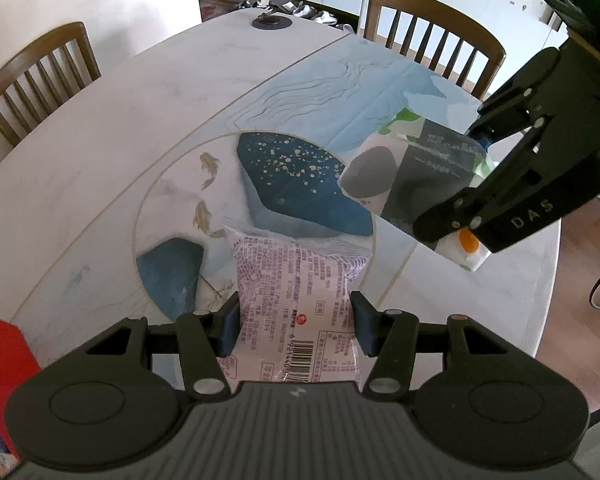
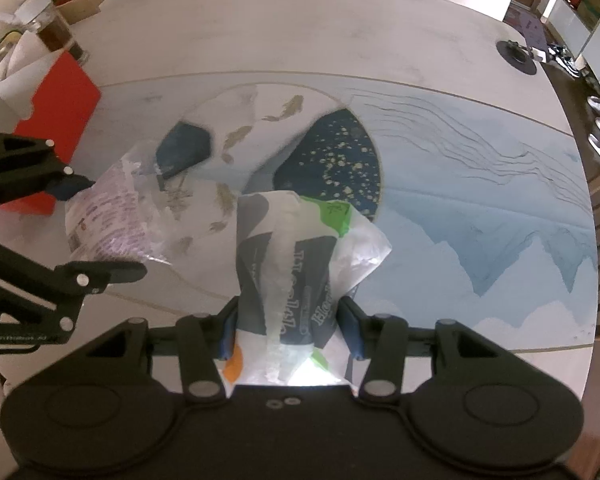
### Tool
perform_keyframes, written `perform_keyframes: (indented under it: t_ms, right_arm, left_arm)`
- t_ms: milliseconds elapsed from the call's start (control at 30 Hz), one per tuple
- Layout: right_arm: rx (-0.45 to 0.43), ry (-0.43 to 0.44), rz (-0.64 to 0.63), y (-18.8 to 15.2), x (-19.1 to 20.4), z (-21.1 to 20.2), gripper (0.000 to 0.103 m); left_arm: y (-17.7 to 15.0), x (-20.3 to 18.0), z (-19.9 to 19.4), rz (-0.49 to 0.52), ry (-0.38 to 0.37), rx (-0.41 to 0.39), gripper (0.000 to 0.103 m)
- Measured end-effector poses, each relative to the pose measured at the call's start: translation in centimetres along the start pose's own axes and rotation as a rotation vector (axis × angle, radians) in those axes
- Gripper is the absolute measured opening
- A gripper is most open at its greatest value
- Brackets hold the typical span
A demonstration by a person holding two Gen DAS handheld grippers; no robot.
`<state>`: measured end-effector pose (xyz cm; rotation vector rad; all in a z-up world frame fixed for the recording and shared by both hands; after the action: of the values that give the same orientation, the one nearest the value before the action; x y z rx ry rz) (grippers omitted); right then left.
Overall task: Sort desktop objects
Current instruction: 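Carry the pink bag in the left tool while the right tool carries the paper bag to the box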
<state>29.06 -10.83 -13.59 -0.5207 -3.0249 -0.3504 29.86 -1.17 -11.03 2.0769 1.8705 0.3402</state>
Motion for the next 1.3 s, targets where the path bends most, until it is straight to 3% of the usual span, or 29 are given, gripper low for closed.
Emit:
perform_keyframes:
  t_ms: [767,1300]
  right_arm:
    - [-0.023,0.071,-0.130,-0.1,9.5,-3.7,0.050]
    - [-0.014,0.123,-0.251,3.4,18.0,-4.3,0.050]
  left_arm:
    - [-6.1,4.4,-7.4,-0.111,0.018,-0.028,0.055]
    - [-11.1,9.7,-11.7,-0.219,0.076,-0.050,0.055]
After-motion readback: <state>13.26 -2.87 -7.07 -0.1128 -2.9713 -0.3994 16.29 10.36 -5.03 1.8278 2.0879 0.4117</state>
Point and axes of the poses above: each gripper's, at about its wrist camera, not at the fingertips, and z roughly the way its jaws point, x to its left, y to its top, the point moved 8 cm from there along z, roughly the way its jaws point, and after that the axes turned 4 degrees about x, right-handed, at the moved point
